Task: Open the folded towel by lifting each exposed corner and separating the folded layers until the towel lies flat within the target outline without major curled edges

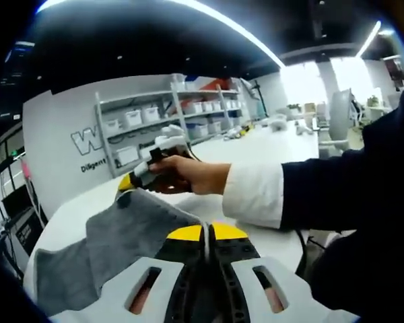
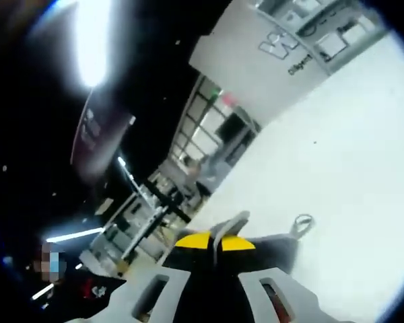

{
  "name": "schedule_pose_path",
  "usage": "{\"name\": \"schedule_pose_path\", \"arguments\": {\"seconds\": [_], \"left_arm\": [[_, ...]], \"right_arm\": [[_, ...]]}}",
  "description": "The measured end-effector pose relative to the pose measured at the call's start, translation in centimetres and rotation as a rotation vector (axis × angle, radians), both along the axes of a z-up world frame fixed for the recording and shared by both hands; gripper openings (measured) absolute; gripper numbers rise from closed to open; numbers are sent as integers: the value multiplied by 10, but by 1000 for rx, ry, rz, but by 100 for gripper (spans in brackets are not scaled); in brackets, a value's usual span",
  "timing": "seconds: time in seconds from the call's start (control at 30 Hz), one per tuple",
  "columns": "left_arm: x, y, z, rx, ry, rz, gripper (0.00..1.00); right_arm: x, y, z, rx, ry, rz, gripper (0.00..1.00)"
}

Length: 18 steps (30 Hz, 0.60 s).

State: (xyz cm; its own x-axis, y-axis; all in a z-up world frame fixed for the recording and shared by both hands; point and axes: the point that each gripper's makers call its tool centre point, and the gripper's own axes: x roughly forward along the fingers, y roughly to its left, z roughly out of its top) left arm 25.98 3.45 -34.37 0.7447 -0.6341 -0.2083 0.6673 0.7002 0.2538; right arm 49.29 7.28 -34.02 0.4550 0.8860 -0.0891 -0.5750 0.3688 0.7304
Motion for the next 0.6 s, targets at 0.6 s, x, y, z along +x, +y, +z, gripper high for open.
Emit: {"name": "schedule_pose_path", "arguments": {"seconds": [0.6], "left_arm": [[0, -37, -3, 18, -32, -42, 2]], "right_arm": [[11, -42, -8, -47, -4, -64, 0]]}}
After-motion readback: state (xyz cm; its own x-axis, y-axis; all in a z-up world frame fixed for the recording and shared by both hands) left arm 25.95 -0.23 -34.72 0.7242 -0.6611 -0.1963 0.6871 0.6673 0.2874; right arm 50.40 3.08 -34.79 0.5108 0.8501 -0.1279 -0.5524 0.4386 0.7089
